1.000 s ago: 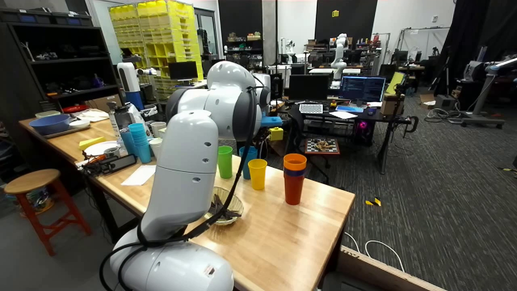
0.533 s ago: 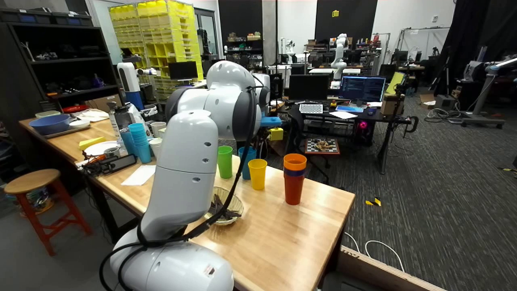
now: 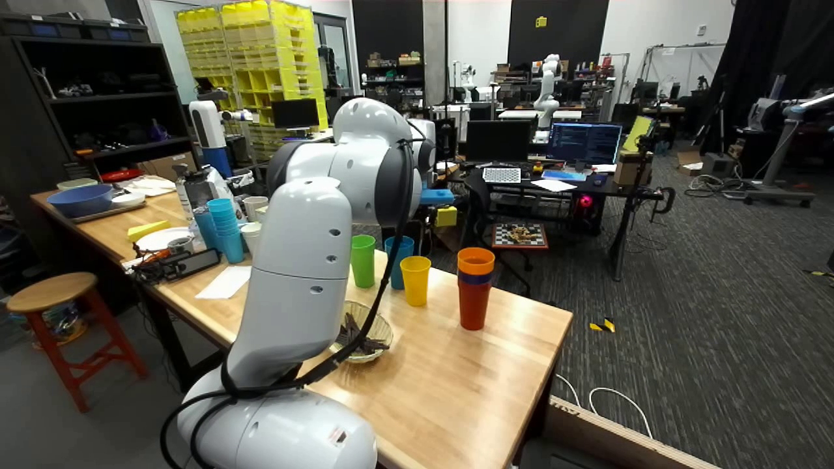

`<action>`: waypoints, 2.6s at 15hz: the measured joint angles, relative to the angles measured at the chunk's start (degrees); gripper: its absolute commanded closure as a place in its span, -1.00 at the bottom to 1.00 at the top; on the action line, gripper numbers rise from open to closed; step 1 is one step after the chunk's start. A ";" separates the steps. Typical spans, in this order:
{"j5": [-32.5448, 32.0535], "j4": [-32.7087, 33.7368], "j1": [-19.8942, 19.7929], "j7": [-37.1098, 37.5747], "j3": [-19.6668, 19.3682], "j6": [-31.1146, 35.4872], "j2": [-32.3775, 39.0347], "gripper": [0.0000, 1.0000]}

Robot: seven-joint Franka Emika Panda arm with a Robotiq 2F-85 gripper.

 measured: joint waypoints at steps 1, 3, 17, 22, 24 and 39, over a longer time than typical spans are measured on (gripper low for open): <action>0.00 0.00 0.00 0.00 0.00 -0.07 0.00 -1.00; 0.00 -0.04 0.00 0.00 0.00 -0.16 0.01 -1.00; -0.01 -1.11 -0.04 -0.01 -0.07 -0.23 0.39 -0.07; -0.01 -1.20 -0.04 -0.02 -0.07 -0.23 0.38 0.72; -0.01 -1.56 -0.04 -0.03 -0.07 -0.22 0.39 0.98; -0.26 -1.07 0.03 -0.08 0.01 -0.66 -1.58 0.98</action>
